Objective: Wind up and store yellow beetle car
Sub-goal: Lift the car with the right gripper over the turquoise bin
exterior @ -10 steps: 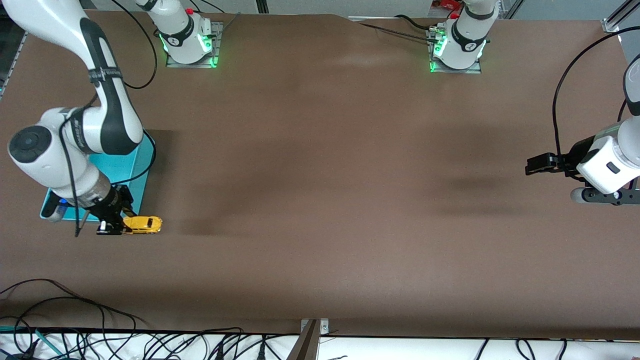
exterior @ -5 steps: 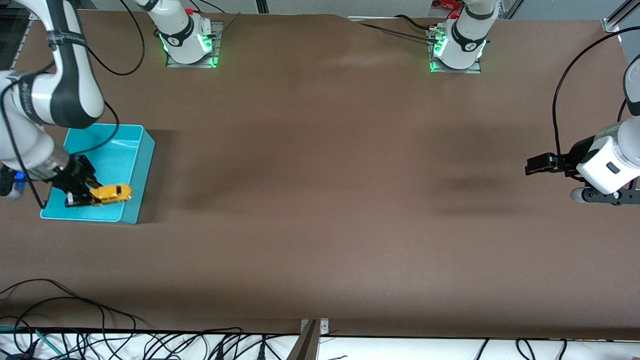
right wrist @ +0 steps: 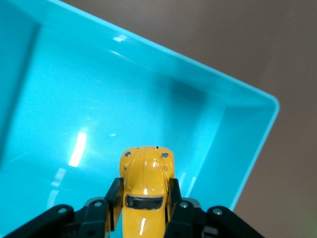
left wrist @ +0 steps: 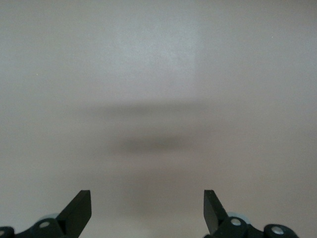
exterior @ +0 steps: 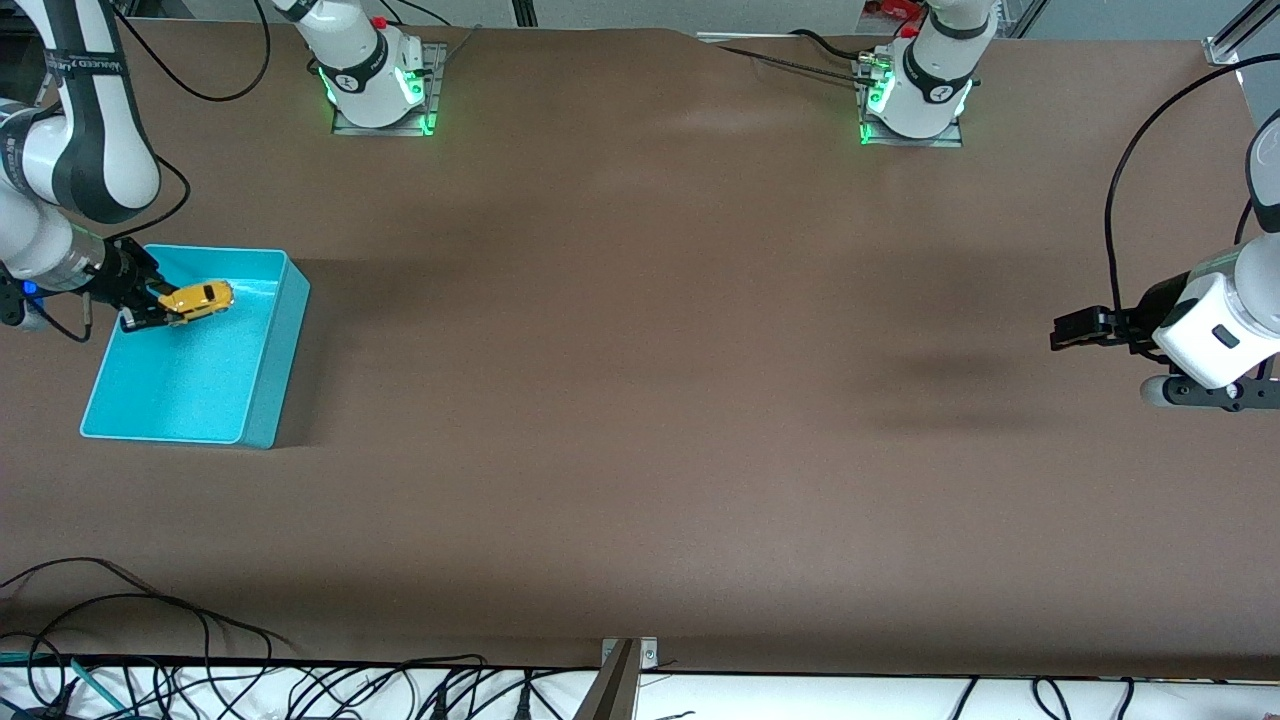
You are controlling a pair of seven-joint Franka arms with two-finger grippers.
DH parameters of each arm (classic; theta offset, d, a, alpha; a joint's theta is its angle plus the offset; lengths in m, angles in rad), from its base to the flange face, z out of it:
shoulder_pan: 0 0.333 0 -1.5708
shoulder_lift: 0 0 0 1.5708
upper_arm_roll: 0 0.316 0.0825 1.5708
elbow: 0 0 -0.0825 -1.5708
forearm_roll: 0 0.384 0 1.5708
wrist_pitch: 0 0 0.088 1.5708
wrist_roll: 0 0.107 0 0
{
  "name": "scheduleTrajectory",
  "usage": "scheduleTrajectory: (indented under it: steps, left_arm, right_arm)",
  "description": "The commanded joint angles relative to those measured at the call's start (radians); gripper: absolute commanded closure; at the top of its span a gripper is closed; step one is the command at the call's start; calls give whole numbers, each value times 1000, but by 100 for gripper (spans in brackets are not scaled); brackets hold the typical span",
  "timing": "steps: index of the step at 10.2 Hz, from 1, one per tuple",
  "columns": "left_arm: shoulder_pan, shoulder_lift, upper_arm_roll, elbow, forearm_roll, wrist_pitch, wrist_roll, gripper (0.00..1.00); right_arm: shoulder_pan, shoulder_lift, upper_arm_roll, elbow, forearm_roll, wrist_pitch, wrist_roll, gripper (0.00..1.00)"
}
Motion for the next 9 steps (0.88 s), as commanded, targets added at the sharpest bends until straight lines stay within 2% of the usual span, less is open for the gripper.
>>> scheduleTrajectory:
  steps: [1, 6, 9]
  left_arm:
    - [1, 5, 5, 16, -9, -13, 27, 0]
    - [1, 5, 3, 17, -9, -13, 32, 0]
    - [1, 5, 5, 16, -9, -13, 30, 0]
  right_arm:
    - [-1, -1, -26, -67, -10, 70, -53, 100]
    - [-10, 136, -26, -58, -9, 238, -53, 100]
    - [-35, 205, -26, -61, -15, 259, -54, 100]
